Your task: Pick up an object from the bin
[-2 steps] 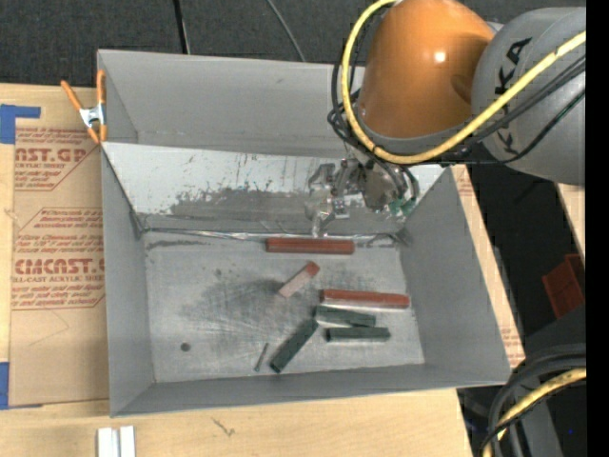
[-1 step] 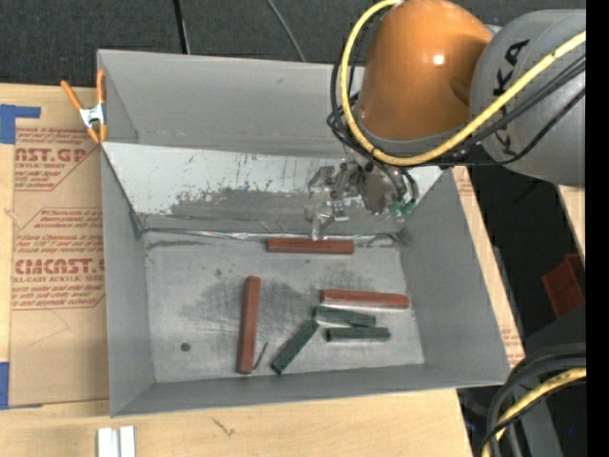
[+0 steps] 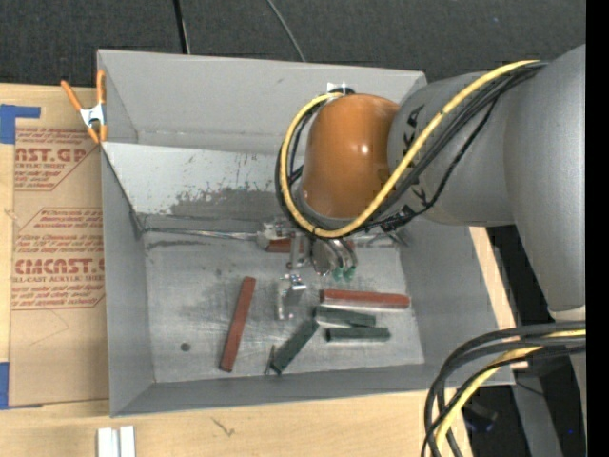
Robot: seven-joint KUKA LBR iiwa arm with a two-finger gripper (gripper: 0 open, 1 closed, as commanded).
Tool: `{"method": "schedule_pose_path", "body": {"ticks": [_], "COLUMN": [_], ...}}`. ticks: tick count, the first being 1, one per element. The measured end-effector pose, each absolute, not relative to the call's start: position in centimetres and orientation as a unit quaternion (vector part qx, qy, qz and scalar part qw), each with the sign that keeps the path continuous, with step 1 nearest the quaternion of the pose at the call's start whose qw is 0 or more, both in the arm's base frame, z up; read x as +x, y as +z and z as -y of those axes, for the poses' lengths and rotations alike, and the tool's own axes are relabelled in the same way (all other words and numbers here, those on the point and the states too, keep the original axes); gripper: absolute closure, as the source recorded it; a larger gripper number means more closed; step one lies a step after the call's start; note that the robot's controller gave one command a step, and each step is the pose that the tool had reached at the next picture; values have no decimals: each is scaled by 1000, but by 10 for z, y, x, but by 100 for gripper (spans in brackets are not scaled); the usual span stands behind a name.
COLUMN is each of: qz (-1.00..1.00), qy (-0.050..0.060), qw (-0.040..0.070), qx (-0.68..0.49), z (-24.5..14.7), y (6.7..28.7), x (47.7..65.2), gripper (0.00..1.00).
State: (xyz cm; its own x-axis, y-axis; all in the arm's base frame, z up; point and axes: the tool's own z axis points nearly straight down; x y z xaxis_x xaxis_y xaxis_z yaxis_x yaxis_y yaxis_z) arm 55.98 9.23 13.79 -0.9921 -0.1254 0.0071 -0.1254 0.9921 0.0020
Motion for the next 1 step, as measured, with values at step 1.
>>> {"method": "schedule_pose_path", "body": {"ticks": [1], "qz": [998], "qy": [-1], "qw": [-1], "qx": [62], "z": [-91], "y": [142], "x": [562], "gripper": [0]}}
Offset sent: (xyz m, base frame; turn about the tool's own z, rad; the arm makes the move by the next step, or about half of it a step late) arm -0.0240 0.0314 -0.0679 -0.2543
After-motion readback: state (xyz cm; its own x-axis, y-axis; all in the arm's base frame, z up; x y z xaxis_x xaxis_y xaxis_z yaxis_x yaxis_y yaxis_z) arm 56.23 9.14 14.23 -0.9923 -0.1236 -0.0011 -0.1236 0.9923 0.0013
